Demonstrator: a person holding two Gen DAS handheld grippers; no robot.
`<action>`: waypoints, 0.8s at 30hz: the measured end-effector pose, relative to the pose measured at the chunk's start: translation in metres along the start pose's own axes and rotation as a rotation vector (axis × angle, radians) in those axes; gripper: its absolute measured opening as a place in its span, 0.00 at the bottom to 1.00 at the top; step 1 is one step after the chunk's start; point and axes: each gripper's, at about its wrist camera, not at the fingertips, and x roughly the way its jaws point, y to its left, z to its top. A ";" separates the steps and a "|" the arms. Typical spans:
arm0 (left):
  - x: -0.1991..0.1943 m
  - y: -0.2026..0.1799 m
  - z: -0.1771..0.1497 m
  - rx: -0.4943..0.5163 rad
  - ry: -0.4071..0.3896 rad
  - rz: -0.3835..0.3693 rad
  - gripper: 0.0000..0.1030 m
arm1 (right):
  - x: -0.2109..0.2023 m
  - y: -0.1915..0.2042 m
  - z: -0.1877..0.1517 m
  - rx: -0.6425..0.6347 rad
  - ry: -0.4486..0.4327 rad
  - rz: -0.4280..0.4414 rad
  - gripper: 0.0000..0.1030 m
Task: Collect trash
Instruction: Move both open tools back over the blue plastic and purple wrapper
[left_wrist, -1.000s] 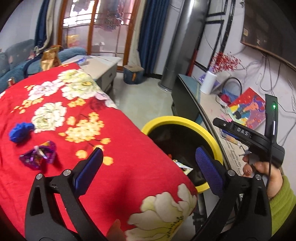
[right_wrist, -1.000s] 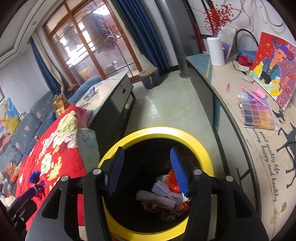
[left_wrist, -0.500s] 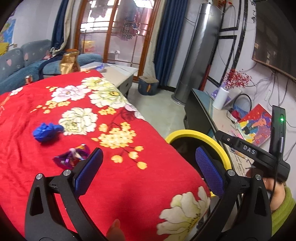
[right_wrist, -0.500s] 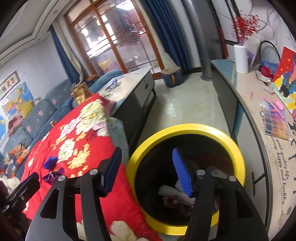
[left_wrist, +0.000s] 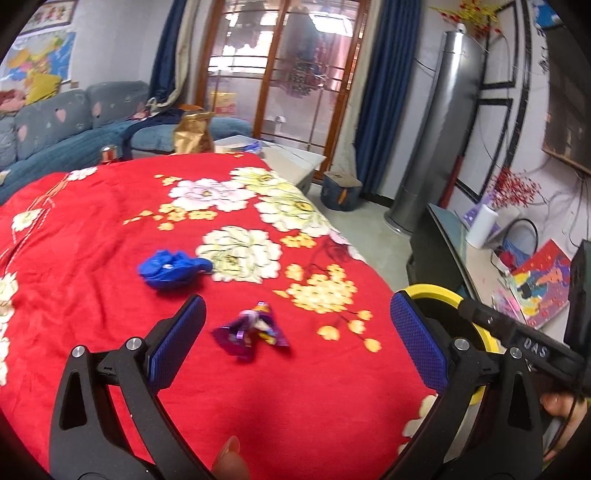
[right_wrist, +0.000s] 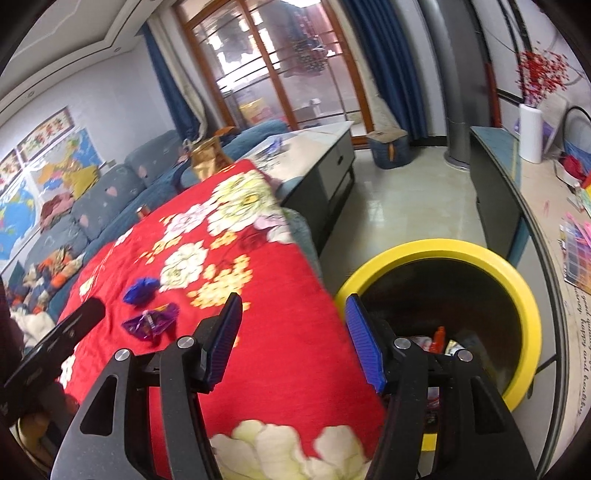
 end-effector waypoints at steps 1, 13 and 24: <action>0.000 0.005 0.000 -0.008 -0.001 0.005 0.89 | 0.002 0.004 0.000 -0.007 0.005 0.006 0.54; 0.000 0.075 0.009 -0.131 -0.016 0.104 0.89 | 0.033 0.063 -0.005 -0.053 0.077 0.112 0.55; 0.015 0.127 0.012 -0.259 0.018 0.124 0.83 | 0.077 0.114 -0.008 -0.077 0.179 0.203 0.55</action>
